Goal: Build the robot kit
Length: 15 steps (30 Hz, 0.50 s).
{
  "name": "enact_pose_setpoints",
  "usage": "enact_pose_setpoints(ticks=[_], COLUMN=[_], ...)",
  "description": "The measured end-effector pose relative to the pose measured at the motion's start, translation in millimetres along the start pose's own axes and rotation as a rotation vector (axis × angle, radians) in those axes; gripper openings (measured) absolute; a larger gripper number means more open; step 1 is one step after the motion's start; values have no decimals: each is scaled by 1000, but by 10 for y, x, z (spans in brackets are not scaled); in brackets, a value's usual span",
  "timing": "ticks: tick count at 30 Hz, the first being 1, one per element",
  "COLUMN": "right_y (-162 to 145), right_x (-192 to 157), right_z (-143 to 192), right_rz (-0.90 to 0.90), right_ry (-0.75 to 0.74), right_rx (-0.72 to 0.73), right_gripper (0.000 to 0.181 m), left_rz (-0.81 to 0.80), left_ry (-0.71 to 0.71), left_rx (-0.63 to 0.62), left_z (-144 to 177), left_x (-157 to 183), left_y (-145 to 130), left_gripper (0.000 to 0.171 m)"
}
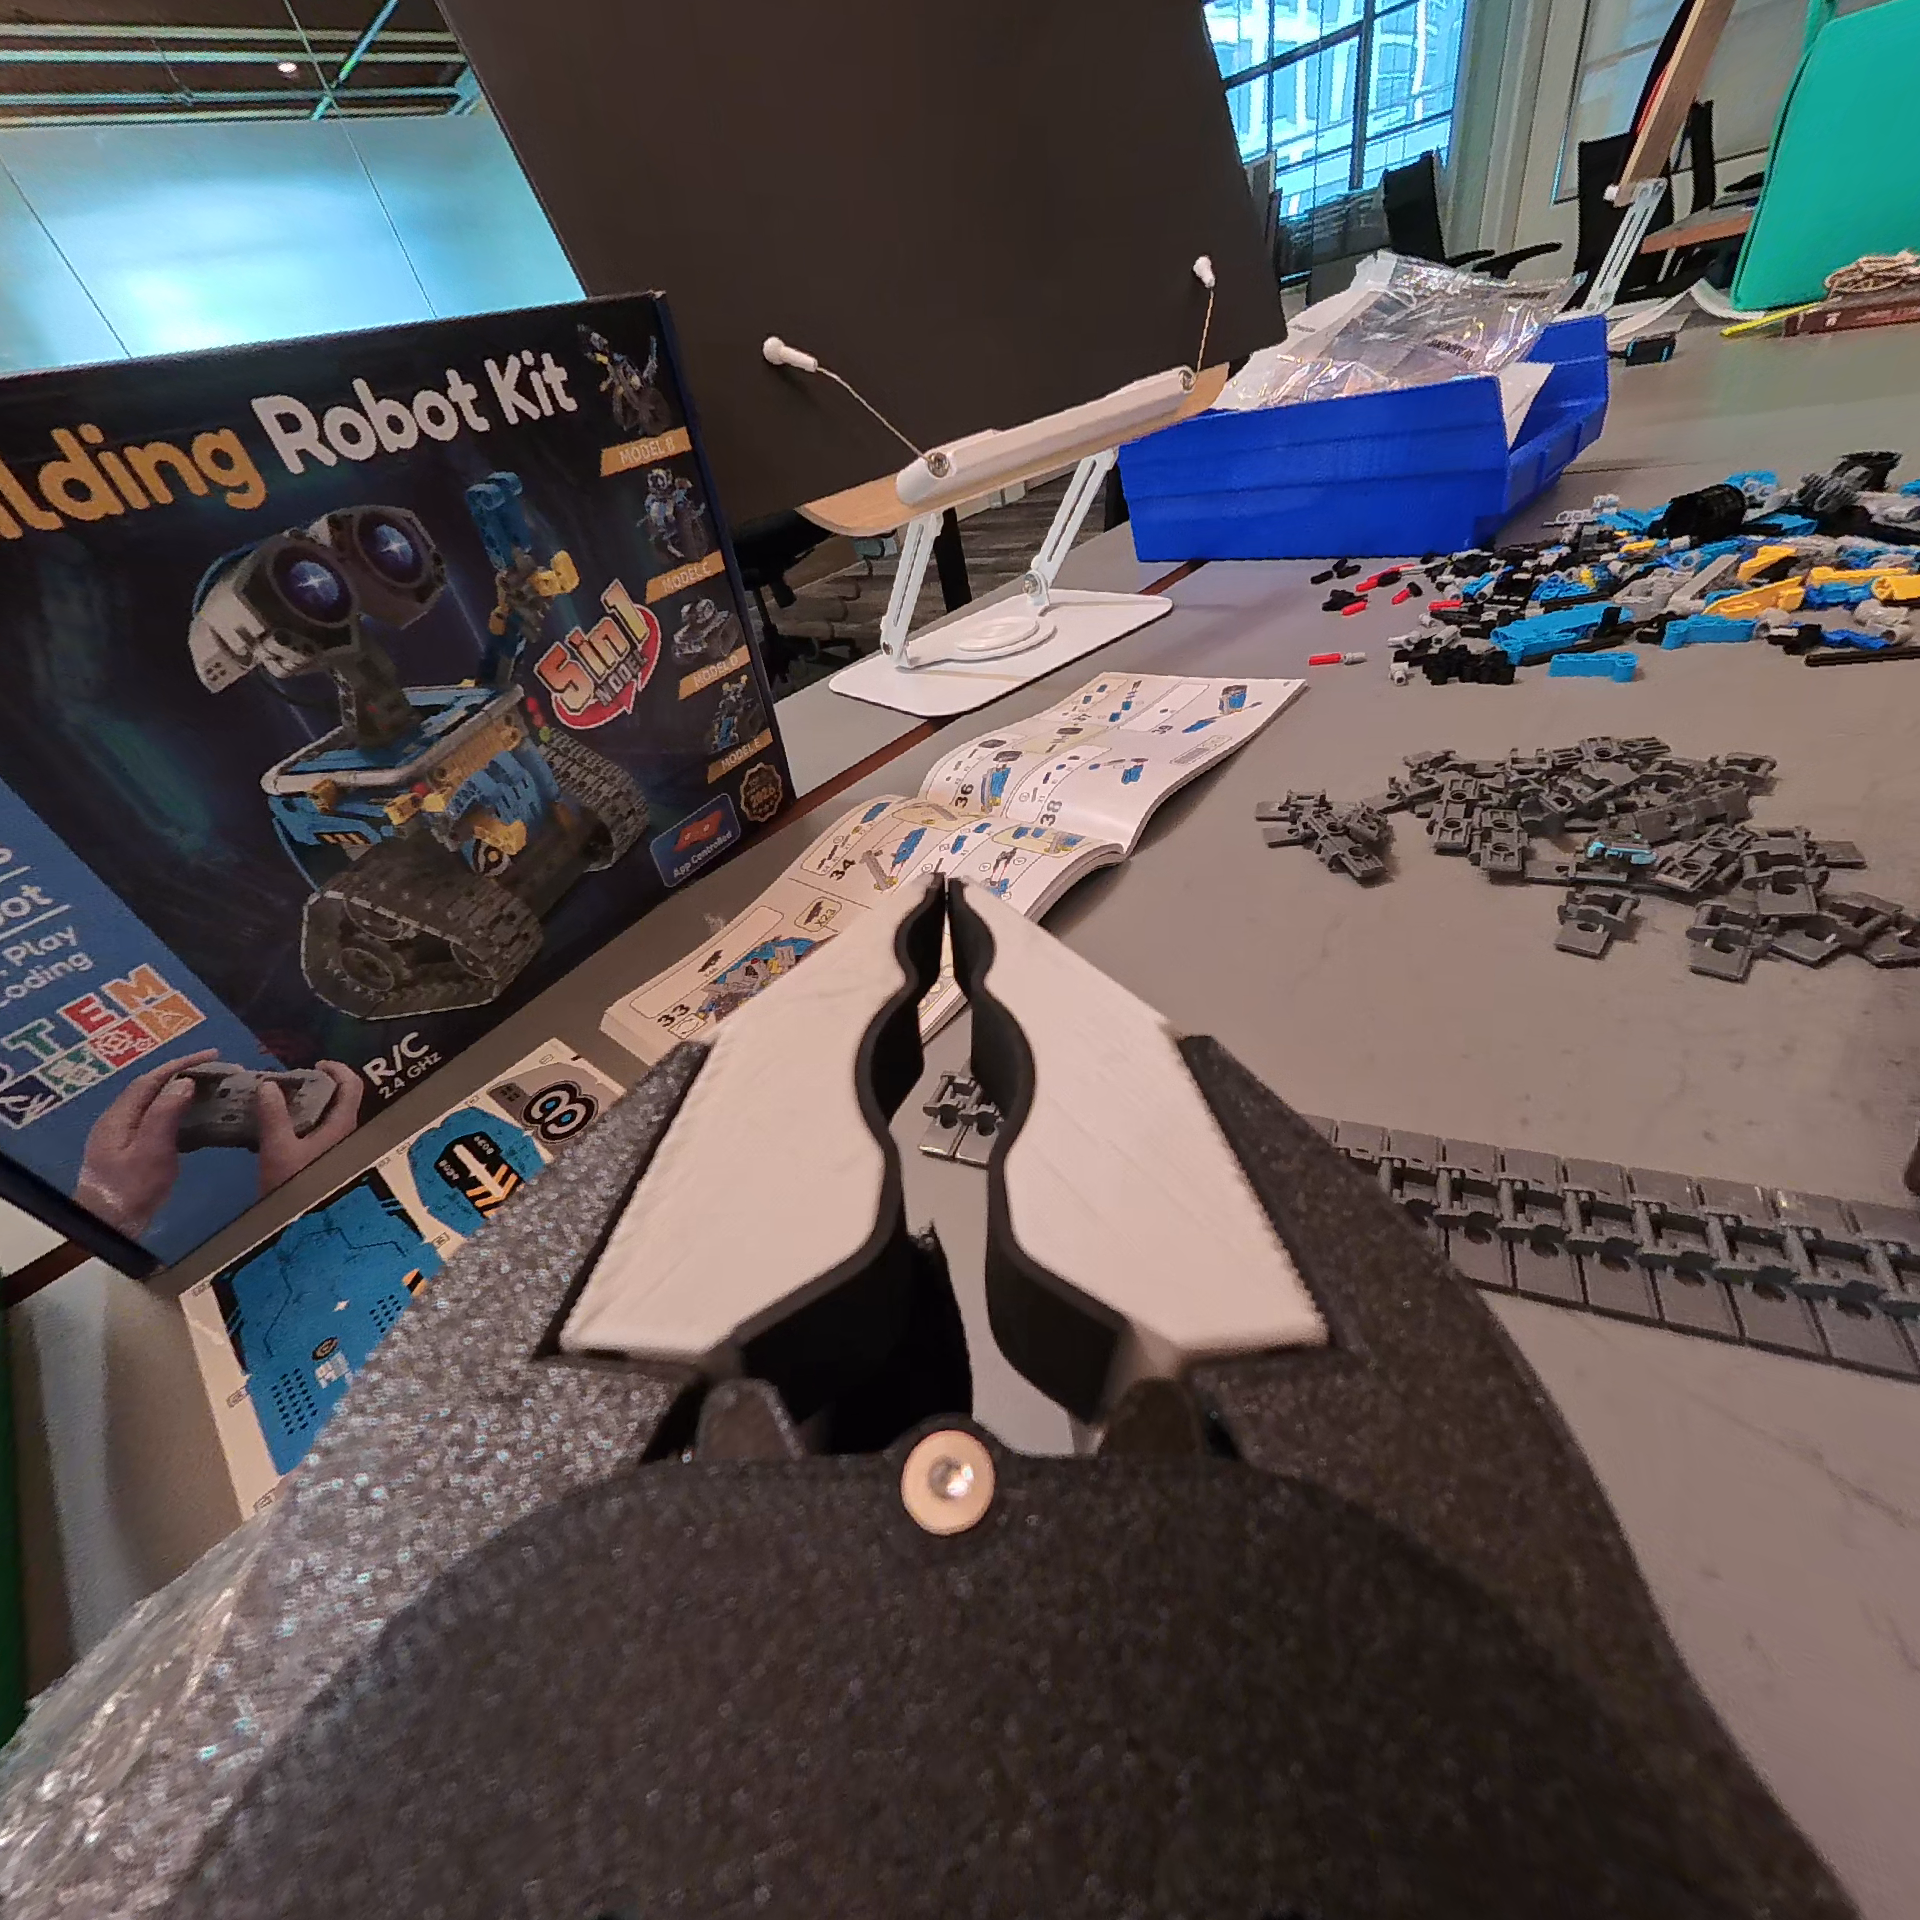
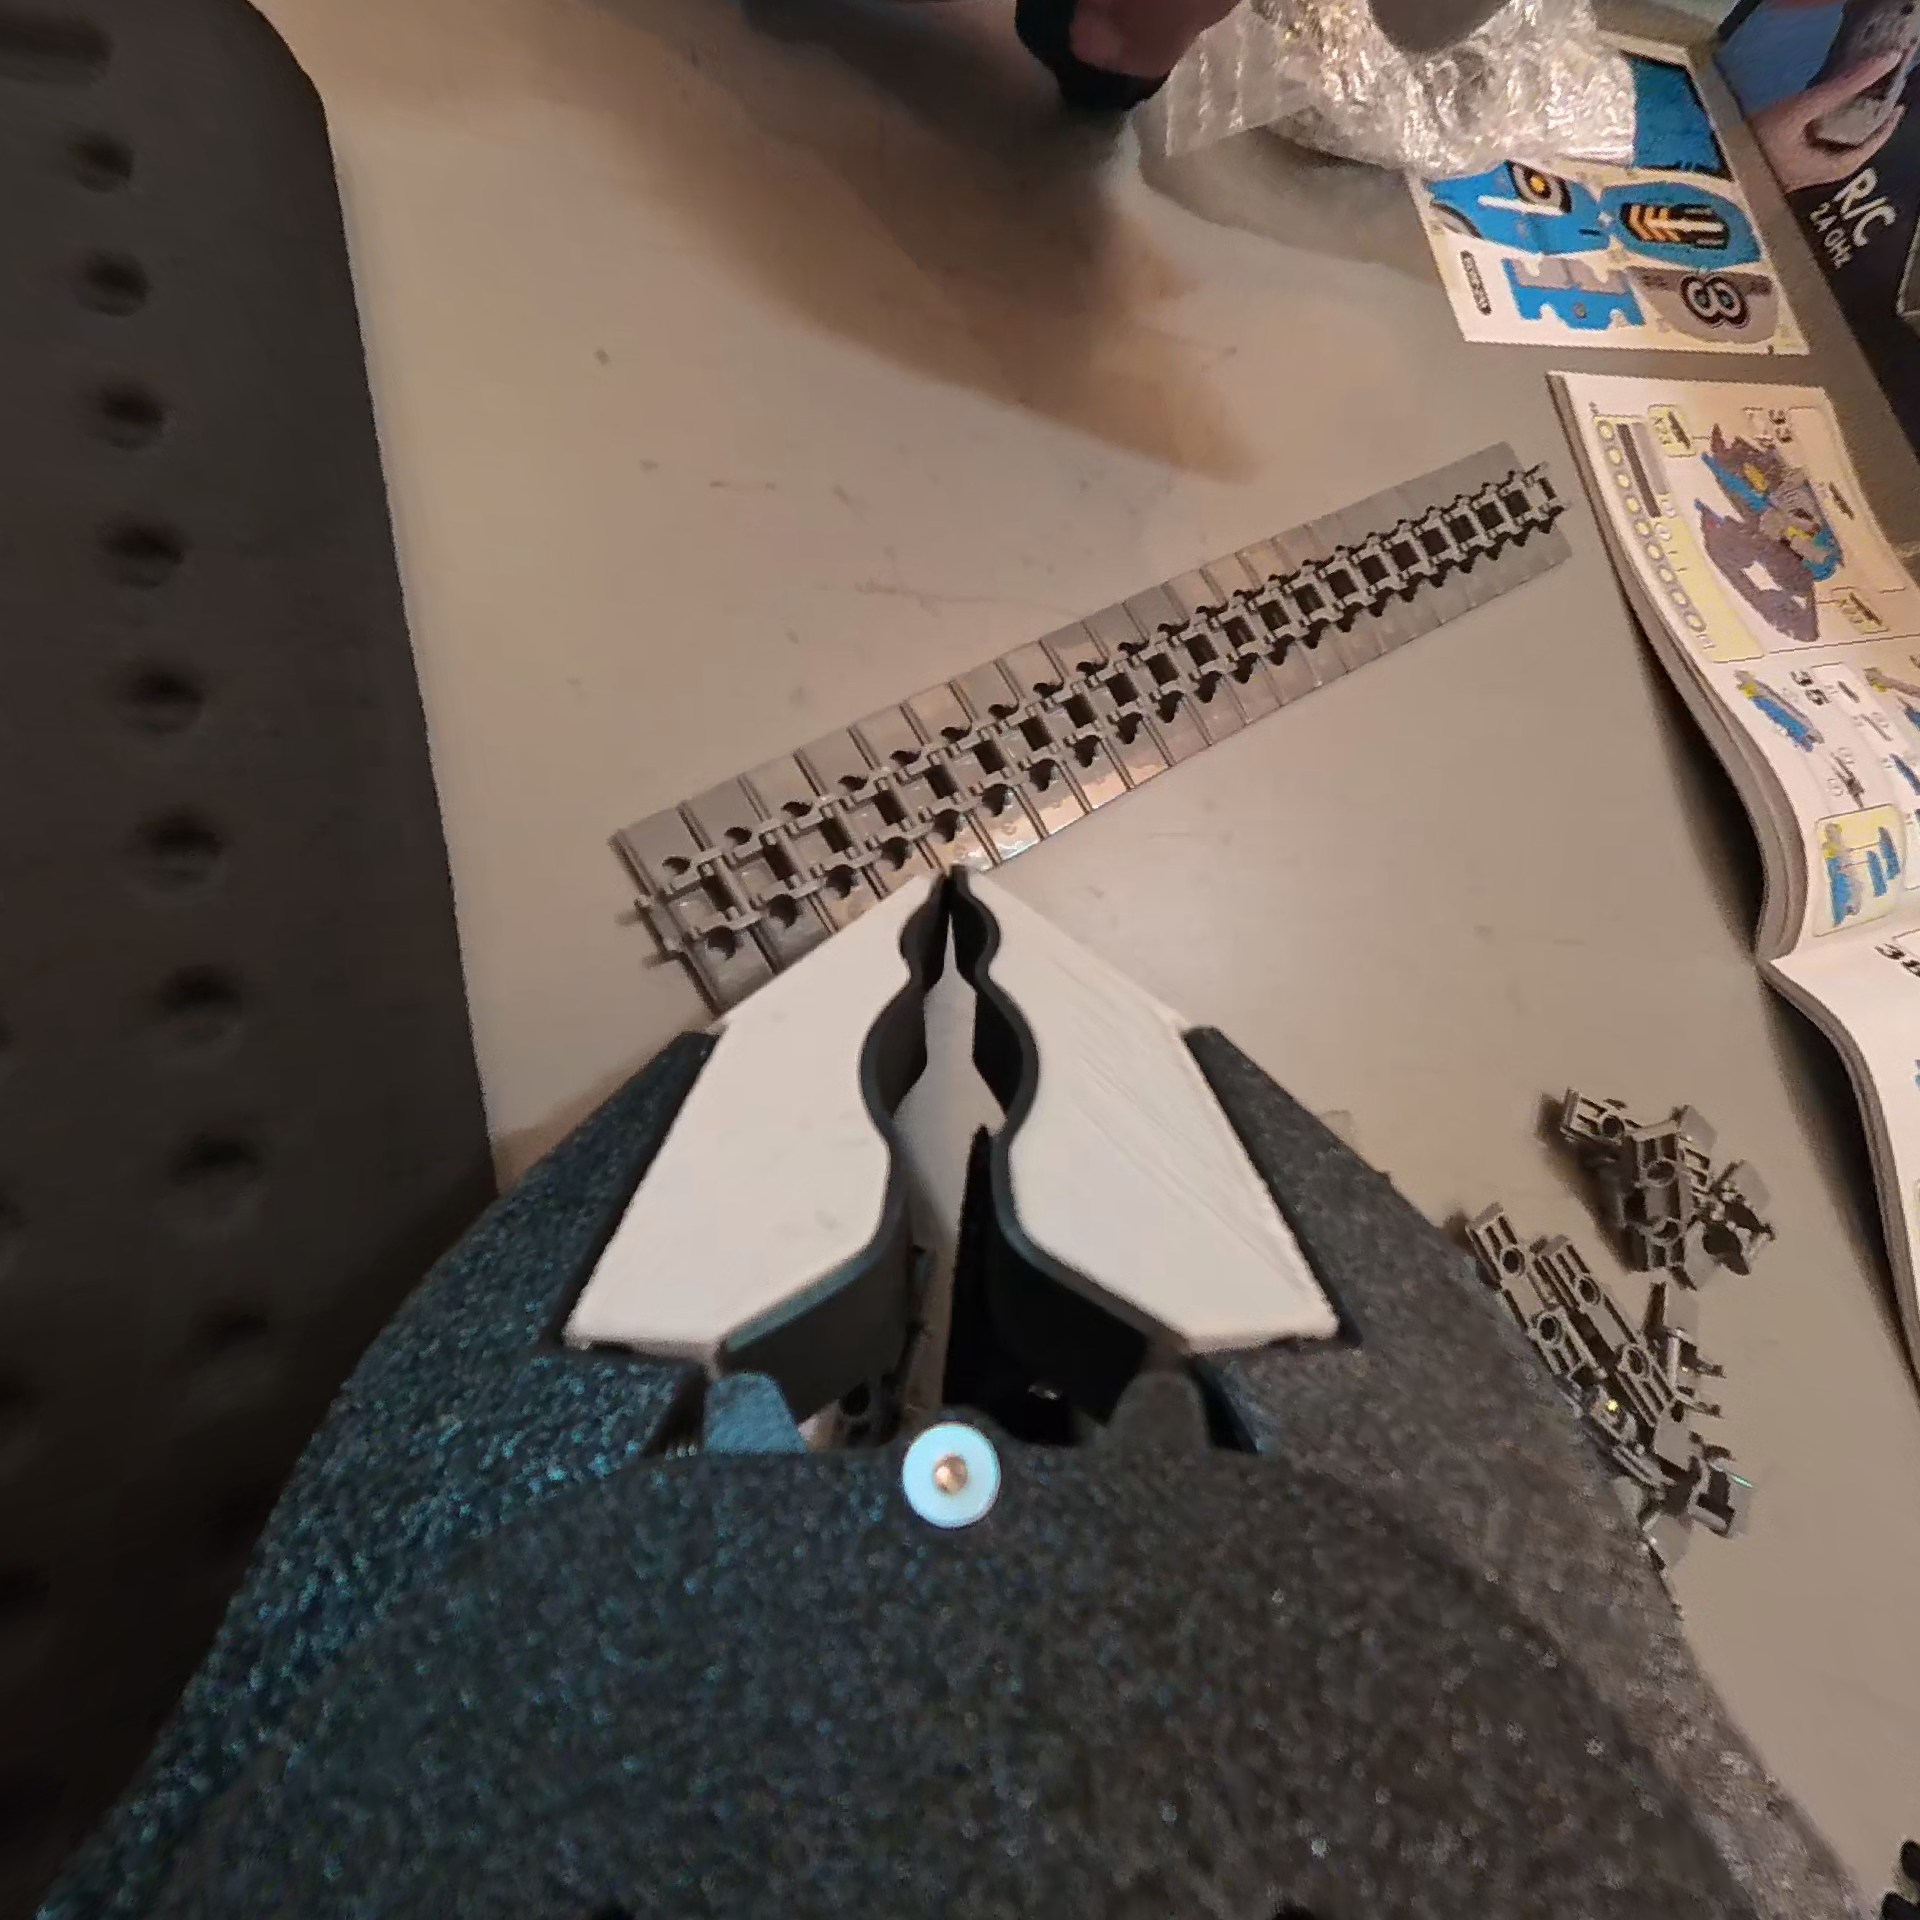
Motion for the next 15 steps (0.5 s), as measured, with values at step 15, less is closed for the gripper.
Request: enact_pose_setpoints(ticks=[15], right_y=[-1], right_x=[-76], right_z=[98], right_rz=[35], right_ry=[14], right_rx=[6], right_gripper=[0], left_rz=[-5], left_ry=[-1], left_rx=[-3], left_z=[-2], left_x=[6], left_y=[-2], left_gripper=[0])
Point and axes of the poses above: each gripper's, where its closed fingertips meet, z back along the fingers, y out of its top, x = y × z across the jaws, the point moved 9 cm from there along z, back along the fingers, and after that the axes turned 7 degrees about z, right-handed, at the moved point
